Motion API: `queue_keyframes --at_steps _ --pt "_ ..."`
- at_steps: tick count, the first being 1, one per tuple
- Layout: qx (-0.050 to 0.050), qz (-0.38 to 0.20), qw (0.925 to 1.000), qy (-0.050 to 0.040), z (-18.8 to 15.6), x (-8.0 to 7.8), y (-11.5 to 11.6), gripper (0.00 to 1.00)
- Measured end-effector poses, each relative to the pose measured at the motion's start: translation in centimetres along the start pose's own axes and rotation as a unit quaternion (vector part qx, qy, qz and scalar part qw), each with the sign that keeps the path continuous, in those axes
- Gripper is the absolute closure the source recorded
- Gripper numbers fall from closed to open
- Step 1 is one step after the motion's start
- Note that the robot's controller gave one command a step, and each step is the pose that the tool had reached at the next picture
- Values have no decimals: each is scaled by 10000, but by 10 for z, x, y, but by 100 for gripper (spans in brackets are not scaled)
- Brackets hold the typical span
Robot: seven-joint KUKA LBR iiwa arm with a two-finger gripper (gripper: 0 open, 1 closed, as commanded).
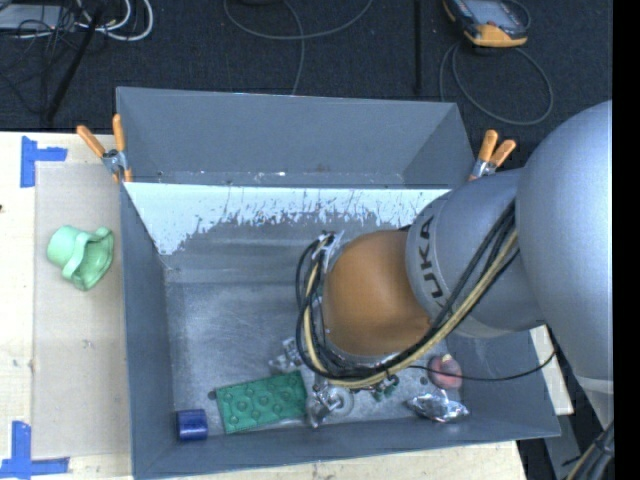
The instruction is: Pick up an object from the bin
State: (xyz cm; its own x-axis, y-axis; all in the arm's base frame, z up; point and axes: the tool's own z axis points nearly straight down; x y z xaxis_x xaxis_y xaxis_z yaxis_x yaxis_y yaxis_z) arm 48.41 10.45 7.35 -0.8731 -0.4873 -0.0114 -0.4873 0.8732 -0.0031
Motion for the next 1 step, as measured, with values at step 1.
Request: queue_keyframes --at_steps 1 --pt "-6 340 9994 24 -134 -7 -3 100"
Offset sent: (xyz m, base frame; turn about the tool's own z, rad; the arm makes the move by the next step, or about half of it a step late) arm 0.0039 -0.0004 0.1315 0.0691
